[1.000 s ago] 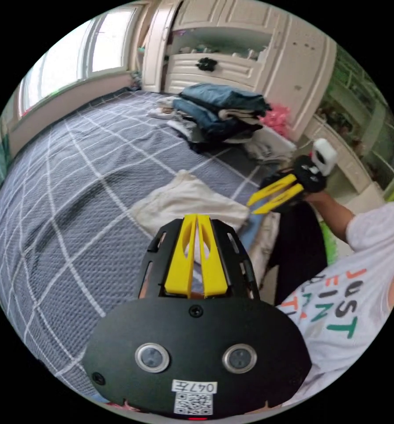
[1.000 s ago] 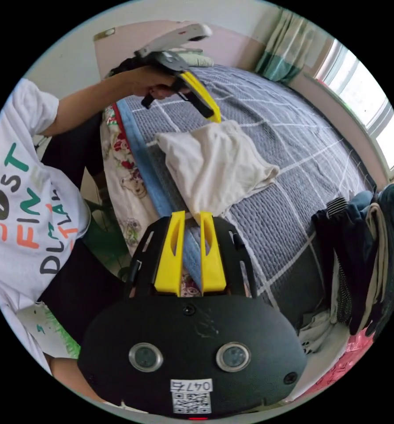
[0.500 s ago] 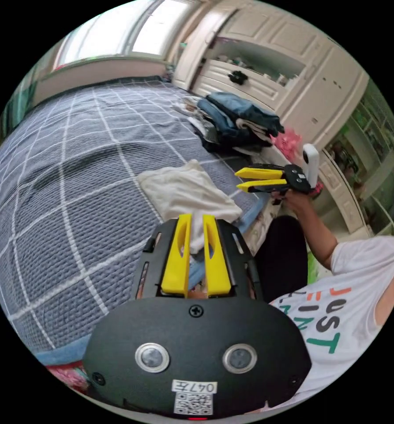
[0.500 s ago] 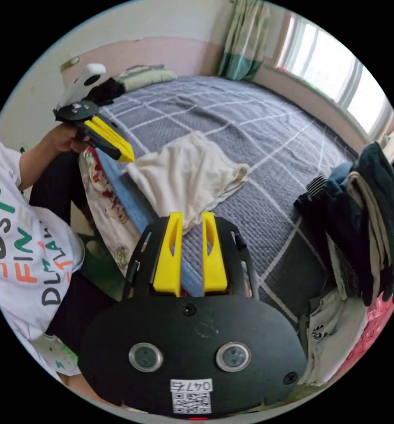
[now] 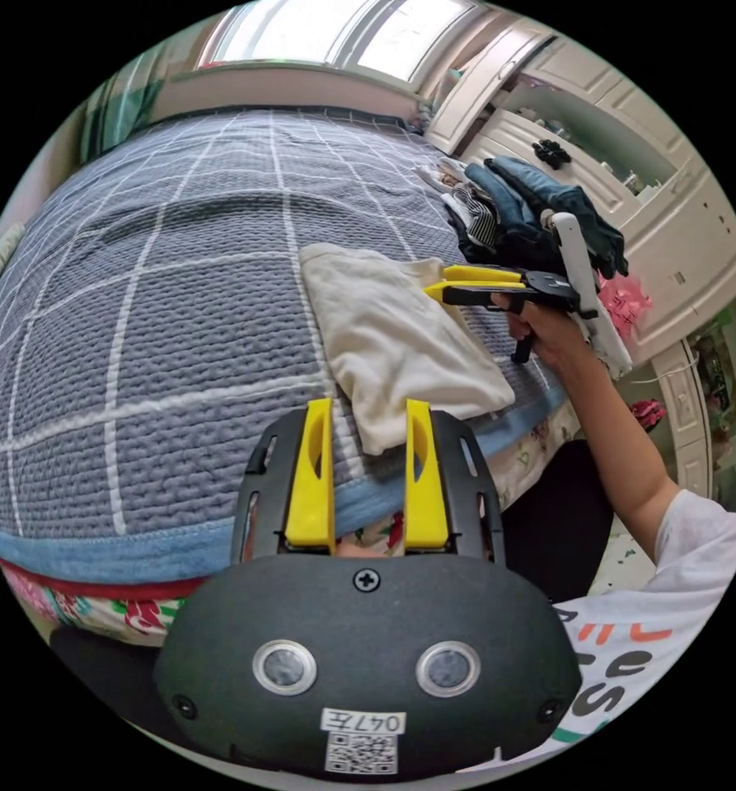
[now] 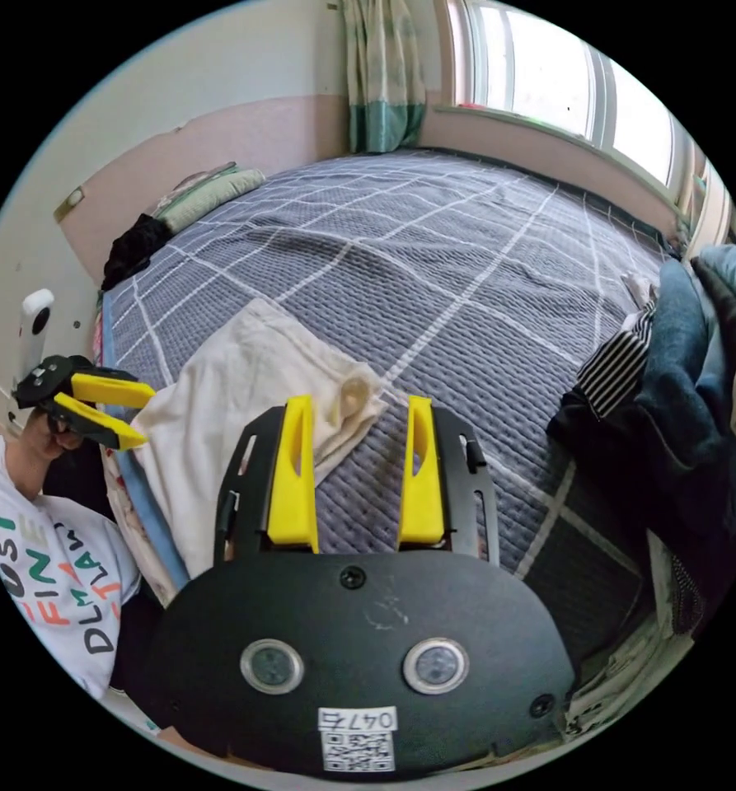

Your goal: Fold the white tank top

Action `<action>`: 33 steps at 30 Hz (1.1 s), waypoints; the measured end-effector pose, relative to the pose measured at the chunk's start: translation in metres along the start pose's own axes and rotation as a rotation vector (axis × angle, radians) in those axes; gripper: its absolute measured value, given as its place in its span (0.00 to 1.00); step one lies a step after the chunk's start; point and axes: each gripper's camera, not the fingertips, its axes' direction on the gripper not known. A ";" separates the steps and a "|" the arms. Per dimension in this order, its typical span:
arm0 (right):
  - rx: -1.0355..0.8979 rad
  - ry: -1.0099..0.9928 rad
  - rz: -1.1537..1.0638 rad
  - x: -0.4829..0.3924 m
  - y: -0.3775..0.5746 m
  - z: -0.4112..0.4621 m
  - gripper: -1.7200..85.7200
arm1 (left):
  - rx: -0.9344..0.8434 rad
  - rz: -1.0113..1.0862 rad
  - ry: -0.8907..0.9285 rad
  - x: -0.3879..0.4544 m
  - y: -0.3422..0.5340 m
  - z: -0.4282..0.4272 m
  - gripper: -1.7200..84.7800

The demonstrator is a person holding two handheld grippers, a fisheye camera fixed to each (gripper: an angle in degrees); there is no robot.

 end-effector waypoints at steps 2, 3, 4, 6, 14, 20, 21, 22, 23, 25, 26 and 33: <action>-0.010 0.011 -0.006 -0.002 0.001 -0.002 0.13 | 0.017 -0.006 -0.044 0.012 0.001 0.003 0.15; -0.017 0.016 -0.022 -0.006 0.001 -0.003 0.11 | 0.022 -0.005 -0.056 0.015 0.002 0.003 0.15; -0.022 0.000 -0.049 -0.012 0.002 -0.004 0.09 | 0.029 -0.005 -0.072 0.022 0.002 0.004 0.13; -0.026 -0.006 -0.074 -0.019 0.003 -0.006 0.07 | 0.023 0.007 -0.056 0.031 0.003 0.008 0.11; 0.021 0.123 -0.196 -0.051 0.016 -0.034 0.03 | 0.084 0.008 -0.052 0.062 0.000 0.006 0.02; 0.126 0.318 -0.314 -0.090 0.034 -0.099 0.03 | 0.144 0.177 -0.071 0.118 -0.008 -0.018 0.02; 0.144 0.351 -0.312 -0.094 0.040 -0.118 0.03 | 0.151 0.201 -0.063 0.126 -0.010 -0.021 0.02; 0.155 0.387 -0.298 -0.095 0.048 -0.139 0.03 | 0.167 0.251 -0.035 0.142 -0.014 -0.027 0.02; 0.160 0.406 -0.283 -0.094 0.053 -0.150 0.03 | 0.178 0.304 0.013 0.159 -0.019 -0.032 0.02; 0.185 0.497 -0.213 -0.088 0.083 -0.196 0.03 | 0.184 0.386 0.094 0.187 -0.029 -0.038 0.02; 0.188 0.521 -0.193 -0.086 0.092 -0.209 0.03 | 0.186 0.443 0.143 0.208 -0.037 -0.039 0.02; 0.234 0.835 -0.021 -0.018 0.194 -0.361 0.03 | 0.332 0.736 0.236 0.342 -0.086 -0.038 0.02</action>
